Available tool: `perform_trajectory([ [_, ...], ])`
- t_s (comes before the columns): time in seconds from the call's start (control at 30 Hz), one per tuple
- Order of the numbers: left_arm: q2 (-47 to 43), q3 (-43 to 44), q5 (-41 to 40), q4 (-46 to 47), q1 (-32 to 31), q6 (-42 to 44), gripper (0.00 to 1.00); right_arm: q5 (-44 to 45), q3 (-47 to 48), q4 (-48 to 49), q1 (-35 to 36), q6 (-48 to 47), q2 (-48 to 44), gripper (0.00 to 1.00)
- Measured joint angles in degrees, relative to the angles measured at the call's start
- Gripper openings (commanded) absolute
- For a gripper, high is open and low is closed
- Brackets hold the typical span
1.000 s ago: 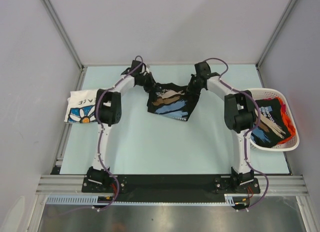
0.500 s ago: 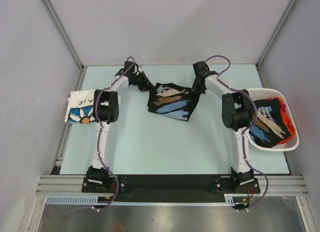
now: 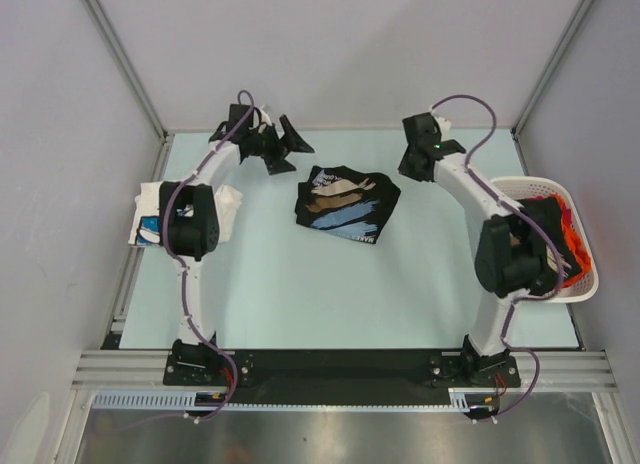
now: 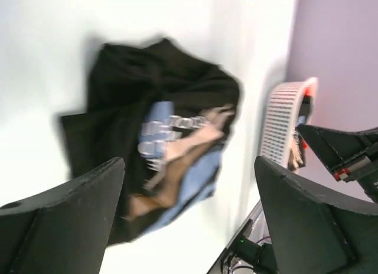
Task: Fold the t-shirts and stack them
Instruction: Fold the tshirt
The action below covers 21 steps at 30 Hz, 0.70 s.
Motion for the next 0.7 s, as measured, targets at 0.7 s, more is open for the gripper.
perform_trajectory([
  [0.7, 7.32, -2.84, 8.04, 9.79, -5.9, -7.76, 0.0, -30.64, 2.47, 12.33, 0.61, 4.98, 15.39, 0.0],
])
